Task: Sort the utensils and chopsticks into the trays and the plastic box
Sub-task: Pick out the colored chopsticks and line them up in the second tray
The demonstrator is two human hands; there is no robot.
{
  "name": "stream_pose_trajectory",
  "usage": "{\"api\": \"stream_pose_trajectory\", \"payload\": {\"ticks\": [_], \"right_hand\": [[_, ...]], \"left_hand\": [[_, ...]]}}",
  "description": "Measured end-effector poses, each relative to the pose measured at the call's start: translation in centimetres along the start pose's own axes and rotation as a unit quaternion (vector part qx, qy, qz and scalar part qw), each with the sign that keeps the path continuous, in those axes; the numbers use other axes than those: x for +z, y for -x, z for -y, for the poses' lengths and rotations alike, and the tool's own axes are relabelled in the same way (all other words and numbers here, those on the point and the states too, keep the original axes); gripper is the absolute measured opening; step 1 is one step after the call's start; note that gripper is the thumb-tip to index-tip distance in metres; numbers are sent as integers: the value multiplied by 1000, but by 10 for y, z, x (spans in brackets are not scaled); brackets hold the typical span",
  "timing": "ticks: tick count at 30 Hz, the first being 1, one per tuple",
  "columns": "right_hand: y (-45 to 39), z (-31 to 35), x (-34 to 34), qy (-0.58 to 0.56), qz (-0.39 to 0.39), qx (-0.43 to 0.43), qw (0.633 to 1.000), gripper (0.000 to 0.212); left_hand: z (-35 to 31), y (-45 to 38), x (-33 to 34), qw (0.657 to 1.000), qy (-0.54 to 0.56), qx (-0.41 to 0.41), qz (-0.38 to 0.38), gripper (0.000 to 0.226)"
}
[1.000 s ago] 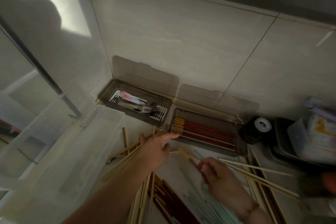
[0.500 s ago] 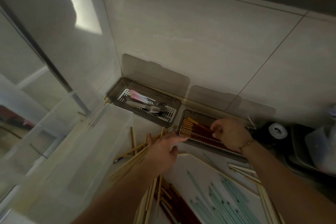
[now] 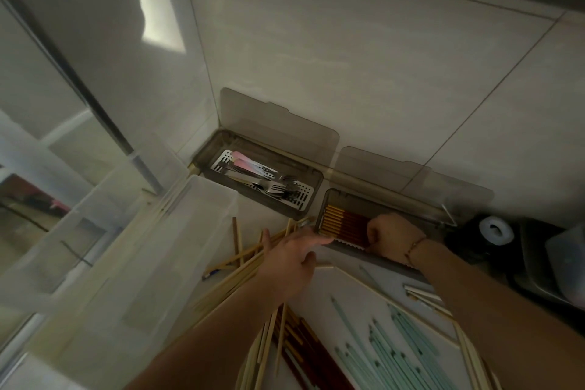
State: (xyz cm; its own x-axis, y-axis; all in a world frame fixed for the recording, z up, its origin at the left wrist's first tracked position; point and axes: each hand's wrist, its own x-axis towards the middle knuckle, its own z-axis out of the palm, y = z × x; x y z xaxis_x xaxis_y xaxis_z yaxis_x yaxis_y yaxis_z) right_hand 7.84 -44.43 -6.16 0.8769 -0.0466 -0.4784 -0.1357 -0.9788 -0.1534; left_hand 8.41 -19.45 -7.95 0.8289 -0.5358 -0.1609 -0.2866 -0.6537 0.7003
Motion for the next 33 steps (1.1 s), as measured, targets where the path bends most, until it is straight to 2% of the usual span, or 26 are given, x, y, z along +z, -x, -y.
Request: {"api": "stream_pose_trajectory", "payload": {"ticks": [6, 8, 10, 12, 15, 18, 20, 21, 26, 33], "right_hand": [[20, -2, -5, -15, -23, 45, 999, 28], [40, 9, -12, -46, -116, 55, 991, 25], [68, 27, -16, -96, -232, 45, 967, 21], [100, 55, -7, -148, -270, 24, 951, 16], [139, 97, 34, -193, -164, -3, 967, 4], [155, 127, 78, -189, -59, 18, 980, 38], [155, 141, 97, -150, -22, 43, 988, 55], [154, 147, 102, -132, -18, 61, 989, 56], [147, 152, 108, -114, -17, 131, 985, 34], [142, 147, 115, -85, -8, 133, 987, 42]], "left_hand": [[-2, 1, -2, 1000, 6, -5, 9, 55], [-3, 2, -4, 1000, 4, -7, 10, 53], [-5, 2, -4, 1000, 2, -10, 5, 51], [-6, 3, -4, 1000, -3, -11, 7, 51], [-6, 3, -3, 1000, -4, -13, 9, 53], [-7, 2, -4, 1000, -1, -19, 10, 51], [-9, 2, -5, 1000, -5, -19, 10, 50], [-9, 3, -6, 1000, -7, -19, 10, 50], [-13, 5, -6, 1000, -3, -19, 14, 49], [-13, 6, -6, 1000, -4, -20, 15, 49]]}}
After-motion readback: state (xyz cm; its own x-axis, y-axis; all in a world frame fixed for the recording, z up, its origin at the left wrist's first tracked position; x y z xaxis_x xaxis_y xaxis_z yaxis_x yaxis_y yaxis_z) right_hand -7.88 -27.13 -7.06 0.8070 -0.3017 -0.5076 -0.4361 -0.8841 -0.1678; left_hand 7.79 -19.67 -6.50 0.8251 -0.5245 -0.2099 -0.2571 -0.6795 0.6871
